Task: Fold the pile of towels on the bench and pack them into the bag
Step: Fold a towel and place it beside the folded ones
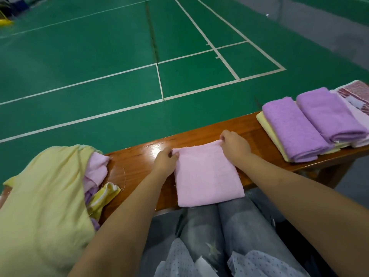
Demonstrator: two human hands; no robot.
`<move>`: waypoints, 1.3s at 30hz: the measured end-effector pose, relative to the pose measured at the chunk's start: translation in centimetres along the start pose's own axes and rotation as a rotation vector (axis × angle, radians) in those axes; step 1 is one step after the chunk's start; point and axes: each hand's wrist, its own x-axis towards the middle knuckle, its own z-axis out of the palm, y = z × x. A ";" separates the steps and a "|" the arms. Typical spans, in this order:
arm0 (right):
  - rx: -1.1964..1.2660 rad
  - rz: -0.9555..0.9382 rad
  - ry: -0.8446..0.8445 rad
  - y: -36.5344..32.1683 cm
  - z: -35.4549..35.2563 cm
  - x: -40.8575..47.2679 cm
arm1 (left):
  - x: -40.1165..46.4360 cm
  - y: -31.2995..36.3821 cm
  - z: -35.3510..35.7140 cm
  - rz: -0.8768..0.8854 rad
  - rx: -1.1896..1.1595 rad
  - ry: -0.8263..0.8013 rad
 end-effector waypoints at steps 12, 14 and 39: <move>-0.092 -0.574 -0.388 4.5 0.4 -9.4 | -8.2 -7.4 1.4 0.749 0.655 -0.278; -0.155 -0.632 -0.400 5.8 1.1 -9.5 | -7.7 -8.5 1.7 0.746 0.622 -0.242; 0.398 0.077 -0.105 2.4 0.1 -10.1 | -8.6 -2.8 1.3 0.016 -0.108 -0.052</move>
